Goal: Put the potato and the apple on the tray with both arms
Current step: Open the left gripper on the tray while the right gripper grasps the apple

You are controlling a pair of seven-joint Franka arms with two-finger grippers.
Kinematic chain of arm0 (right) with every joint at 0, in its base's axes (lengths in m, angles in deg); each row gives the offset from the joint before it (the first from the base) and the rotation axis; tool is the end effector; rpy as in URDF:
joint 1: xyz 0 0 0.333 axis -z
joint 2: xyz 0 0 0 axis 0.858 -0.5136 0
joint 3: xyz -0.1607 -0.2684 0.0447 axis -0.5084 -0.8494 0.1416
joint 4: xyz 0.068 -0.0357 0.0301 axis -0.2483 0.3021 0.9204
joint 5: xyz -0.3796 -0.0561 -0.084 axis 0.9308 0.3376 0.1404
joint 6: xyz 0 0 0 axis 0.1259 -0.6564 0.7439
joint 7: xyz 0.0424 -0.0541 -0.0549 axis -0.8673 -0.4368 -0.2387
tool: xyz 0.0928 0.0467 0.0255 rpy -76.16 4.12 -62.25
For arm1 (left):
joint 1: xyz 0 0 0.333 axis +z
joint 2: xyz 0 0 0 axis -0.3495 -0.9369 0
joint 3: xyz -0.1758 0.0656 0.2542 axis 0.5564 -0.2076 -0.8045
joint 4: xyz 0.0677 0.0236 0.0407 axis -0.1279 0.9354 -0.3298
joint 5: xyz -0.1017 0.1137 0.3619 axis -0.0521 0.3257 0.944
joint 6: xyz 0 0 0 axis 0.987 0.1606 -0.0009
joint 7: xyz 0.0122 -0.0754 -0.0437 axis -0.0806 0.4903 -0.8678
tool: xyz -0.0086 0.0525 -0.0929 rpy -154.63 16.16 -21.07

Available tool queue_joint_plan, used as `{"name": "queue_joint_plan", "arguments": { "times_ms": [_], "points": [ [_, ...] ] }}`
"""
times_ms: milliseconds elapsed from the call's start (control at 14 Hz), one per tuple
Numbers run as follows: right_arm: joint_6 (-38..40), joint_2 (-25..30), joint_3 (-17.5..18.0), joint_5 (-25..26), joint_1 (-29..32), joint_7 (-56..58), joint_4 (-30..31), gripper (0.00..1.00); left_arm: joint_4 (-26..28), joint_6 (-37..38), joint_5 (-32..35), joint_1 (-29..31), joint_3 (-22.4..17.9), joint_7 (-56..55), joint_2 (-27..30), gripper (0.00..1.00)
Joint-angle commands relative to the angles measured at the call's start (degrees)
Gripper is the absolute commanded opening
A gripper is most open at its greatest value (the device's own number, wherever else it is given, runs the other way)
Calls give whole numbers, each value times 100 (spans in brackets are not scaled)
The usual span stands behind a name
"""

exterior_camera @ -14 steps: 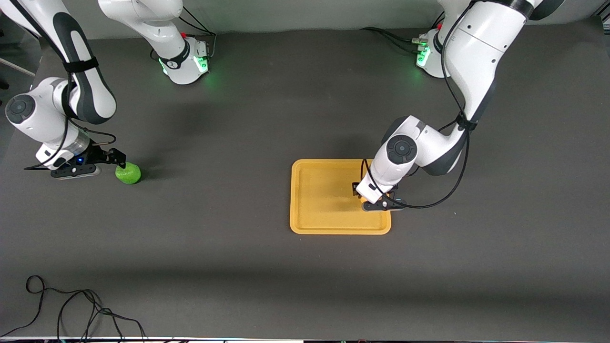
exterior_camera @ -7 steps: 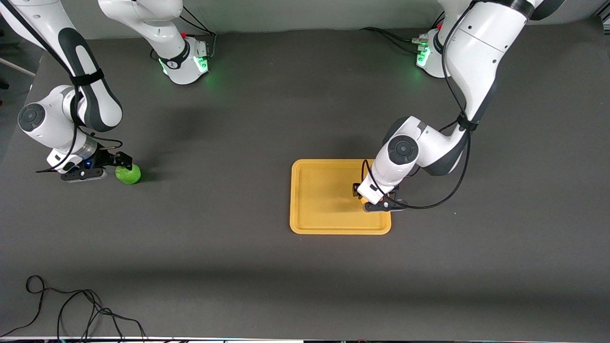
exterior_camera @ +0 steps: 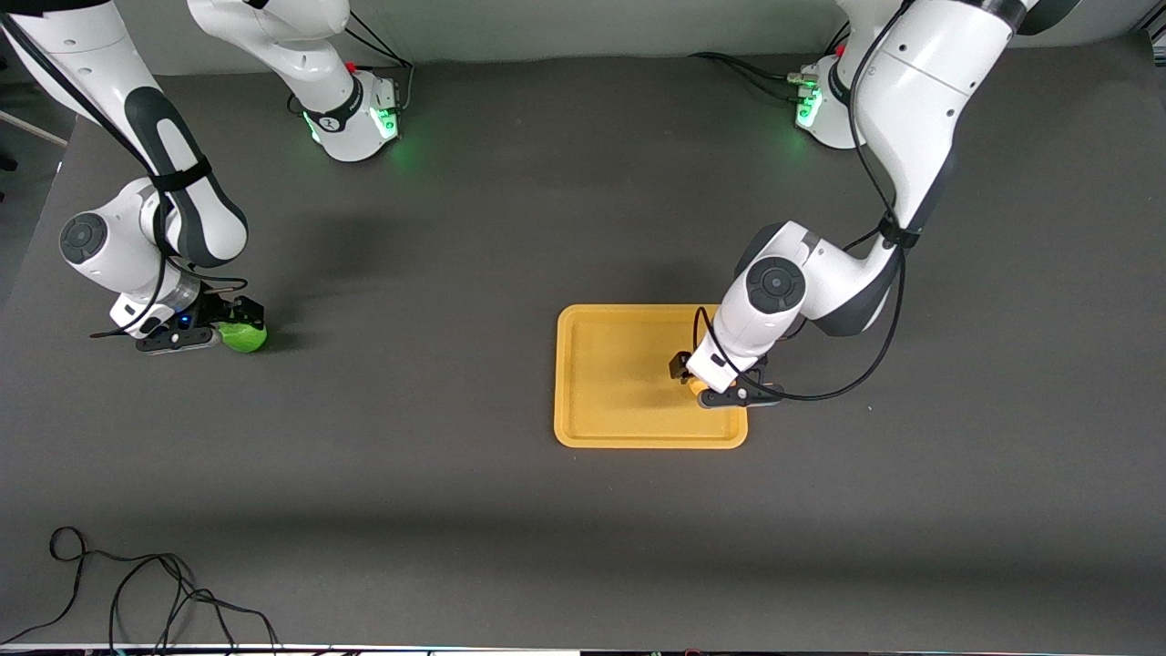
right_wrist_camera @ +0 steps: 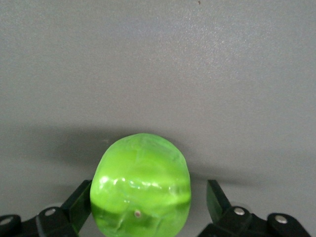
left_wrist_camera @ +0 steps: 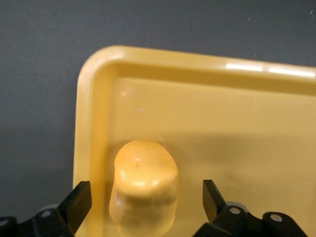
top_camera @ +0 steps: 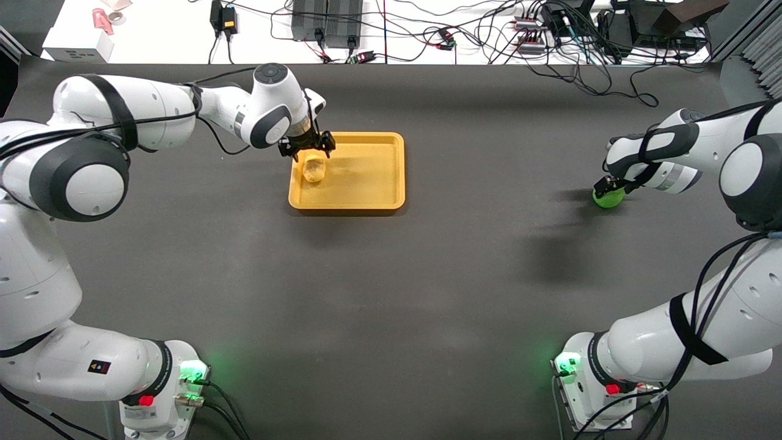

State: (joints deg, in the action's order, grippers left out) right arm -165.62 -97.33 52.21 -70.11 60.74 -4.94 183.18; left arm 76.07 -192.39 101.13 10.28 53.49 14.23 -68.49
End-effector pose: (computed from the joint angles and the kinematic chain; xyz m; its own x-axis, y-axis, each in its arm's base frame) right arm 0.4569 -0.1578 0.1959 0.9925 0.1222 0.0083 0.1219 -0.9920 0.0316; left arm 0.5690 -0.3123 0.2387 0.9929 0.1001 0.0648 0.0933 -0.9905 0.1005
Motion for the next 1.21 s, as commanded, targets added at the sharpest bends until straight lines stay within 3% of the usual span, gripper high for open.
{"name": "queue_joint_plan", "arguments": {
  "times_ms": [0, 143, 286, 500, 714, 857, 1143],
  "points": [
    [-77, -96, -8, -231, -33, 267, -64, 97, -101, 664, 83, 121, 2, -82, 541, 100],
    [-77, -105, 9, -231, -24, 345, -82, 61, -390, 1376, 48, 227, 28, 381, 796, 100],
    [-33, -88, 10, -231, -24, 460, -117, 42, -715, 1974, 4, 410, 19, 953, 990, 99],
    [264, 149, 18, -231, -42, 452, -257, 40, -858, 2381, 4, 841, 20, 1656, 1428, 99],
    [1527, 553, 27, -223, -77, 452, -1046, 40, -814, 2599, -92, 1324, 28, 2405, 1903, 100],
    [2555, 703, 27, -153, -77, 408, -1827, 40, -796, 3371, -792, 1851, 20, 2633, 2281, 100],
    [4692, 686, 53, 173, -103, 355, -3910, 40, -796, 4163, -989, 2503, 11, 3390, 2844, 100]
  ]
}}
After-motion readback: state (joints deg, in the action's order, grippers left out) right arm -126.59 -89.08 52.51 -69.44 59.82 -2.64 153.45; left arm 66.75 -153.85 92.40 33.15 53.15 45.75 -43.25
